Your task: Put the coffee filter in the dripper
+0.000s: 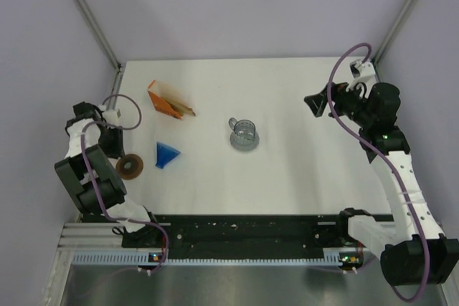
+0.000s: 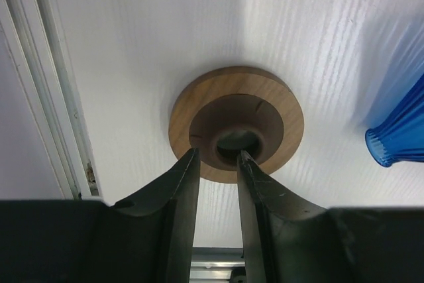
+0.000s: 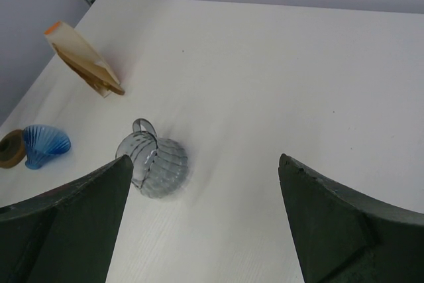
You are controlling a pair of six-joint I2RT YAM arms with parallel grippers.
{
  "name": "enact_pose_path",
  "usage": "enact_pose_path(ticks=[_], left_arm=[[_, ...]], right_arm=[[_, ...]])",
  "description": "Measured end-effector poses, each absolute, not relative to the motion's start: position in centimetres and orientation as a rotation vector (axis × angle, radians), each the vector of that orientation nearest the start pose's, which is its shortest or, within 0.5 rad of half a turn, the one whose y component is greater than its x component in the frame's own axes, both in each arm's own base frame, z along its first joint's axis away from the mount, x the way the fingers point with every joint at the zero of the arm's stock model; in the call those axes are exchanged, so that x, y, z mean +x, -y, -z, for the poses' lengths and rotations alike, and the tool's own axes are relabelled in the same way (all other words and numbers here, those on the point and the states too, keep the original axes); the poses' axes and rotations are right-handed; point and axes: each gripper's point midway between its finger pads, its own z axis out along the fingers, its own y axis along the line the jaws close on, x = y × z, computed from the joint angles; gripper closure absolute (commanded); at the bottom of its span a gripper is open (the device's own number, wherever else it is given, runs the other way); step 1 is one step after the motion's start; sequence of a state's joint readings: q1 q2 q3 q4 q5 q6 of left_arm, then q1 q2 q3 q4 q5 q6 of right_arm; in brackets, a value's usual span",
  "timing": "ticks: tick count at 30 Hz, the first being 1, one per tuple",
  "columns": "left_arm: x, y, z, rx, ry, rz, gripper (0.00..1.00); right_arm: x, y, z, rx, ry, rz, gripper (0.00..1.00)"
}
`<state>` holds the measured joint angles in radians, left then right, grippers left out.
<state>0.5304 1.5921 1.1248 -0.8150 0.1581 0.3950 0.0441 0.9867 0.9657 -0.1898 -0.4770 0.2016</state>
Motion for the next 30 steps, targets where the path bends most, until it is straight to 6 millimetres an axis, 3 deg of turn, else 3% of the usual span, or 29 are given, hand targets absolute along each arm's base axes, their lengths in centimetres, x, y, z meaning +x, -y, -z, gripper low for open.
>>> enact_pose_path(ticks=[4,13,19,22,30], left_arm=[[26.5,-14.1,-6.9,-0.125,-2.824,0.035,0.62],[24.6,-14.4,-3.5,-0.12,-2.933,0.01,0.63],[25.1,-15.1,-2.8,-0.185,-2.932,-0.049,0.74],[25.3,-15.1,-2.7,-0.194,-2.94,-0.072,1.0],[25.7,-14.6,-3.1,-0.2,-2.913,-0.036,1.0]], right_arm=[[33.1,-10.3,-30.5,-0.21,-1.781,-0.603,0.09],[33.1,-10.5,-30.9,-0.217,-1.771,-0.607,0.09],[33.1,-10.6,-30.9,-0.22,-1.771,-0.61,0.09],[33.0,-10.6,-30.9,-0.221,-1.771,-0.61,0.09],[33.0,-10.8,-31.0,-0.219,-1.772,-0.618,0.1]])
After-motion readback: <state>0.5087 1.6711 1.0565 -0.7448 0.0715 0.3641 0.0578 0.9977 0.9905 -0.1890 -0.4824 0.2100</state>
